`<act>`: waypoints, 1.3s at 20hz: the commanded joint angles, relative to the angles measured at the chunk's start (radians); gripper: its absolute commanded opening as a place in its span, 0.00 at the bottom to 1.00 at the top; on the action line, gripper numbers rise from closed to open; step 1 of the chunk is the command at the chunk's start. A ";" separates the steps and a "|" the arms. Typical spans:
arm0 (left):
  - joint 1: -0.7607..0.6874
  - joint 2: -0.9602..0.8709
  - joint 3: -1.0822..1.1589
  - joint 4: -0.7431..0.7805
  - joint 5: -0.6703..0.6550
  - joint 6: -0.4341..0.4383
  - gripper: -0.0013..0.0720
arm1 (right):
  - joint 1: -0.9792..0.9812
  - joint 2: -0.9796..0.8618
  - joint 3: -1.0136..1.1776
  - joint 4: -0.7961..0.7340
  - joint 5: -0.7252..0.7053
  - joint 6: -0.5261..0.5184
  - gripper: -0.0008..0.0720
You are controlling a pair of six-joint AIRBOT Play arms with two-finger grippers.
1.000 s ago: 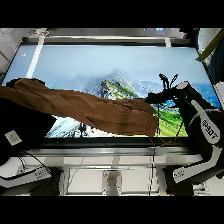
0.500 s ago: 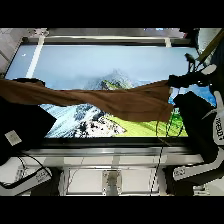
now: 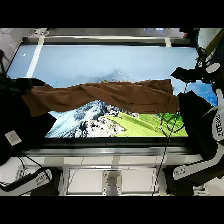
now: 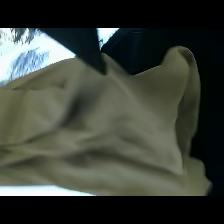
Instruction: Fold the clothes and pants, and hang the long-sleeved shirts on hangers.
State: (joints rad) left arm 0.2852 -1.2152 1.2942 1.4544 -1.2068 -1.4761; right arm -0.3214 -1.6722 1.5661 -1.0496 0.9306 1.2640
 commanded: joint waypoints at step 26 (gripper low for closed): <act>0.138 -0.548 0.172 -0.145 0.487 -0.293 0.74 | -0.056 0.005 0.197 -0.030 0.464 -0.028 0.67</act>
State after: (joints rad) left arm 0.4202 -1.7454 1.4616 1.4044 -0.7315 -1.8332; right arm -0.3786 -1.6669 1.7626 -1.0794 1.3949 1.2381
